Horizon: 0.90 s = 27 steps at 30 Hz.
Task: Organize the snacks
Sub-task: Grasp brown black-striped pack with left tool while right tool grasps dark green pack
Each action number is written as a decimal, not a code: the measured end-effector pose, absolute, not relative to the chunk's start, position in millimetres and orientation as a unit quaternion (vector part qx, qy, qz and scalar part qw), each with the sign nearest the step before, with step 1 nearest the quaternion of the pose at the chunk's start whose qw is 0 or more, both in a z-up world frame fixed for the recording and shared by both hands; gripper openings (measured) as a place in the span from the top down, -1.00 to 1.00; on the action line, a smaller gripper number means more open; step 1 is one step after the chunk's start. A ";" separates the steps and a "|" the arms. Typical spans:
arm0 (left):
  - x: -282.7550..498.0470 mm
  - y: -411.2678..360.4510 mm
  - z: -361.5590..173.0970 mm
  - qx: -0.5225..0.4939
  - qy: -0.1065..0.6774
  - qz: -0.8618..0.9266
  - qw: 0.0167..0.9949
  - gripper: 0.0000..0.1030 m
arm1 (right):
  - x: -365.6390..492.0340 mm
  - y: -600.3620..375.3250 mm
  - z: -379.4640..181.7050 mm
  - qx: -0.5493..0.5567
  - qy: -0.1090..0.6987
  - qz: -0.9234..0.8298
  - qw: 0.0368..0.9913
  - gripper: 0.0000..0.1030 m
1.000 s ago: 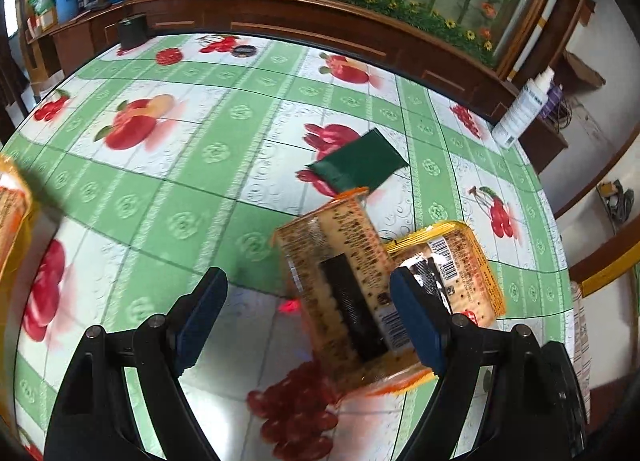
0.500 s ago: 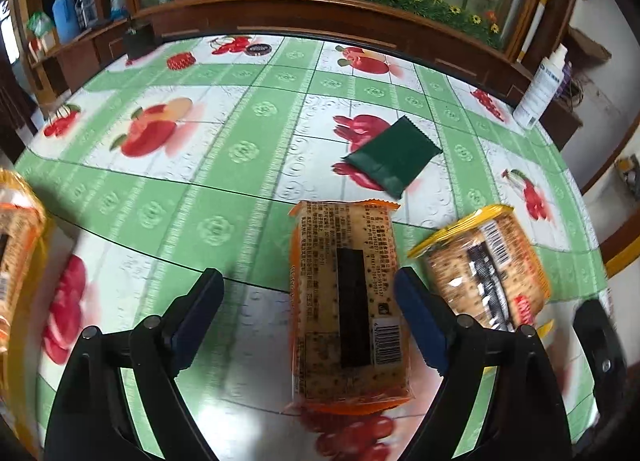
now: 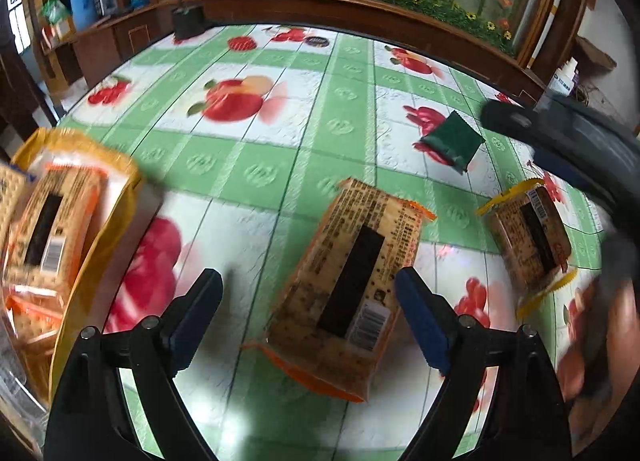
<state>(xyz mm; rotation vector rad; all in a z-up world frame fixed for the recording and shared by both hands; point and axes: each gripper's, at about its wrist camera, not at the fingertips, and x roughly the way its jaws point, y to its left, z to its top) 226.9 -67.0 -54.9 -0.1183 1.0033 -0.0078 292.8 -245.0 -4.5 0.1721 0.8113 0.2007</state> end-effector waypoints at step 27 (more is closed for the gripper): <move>230.8 -54.0 -68.1 0.044 0.486 -0.038 0.872 -0.86 | 345.0 -200.9 -57.5 0.021 0.477 0.025 0.879 0.04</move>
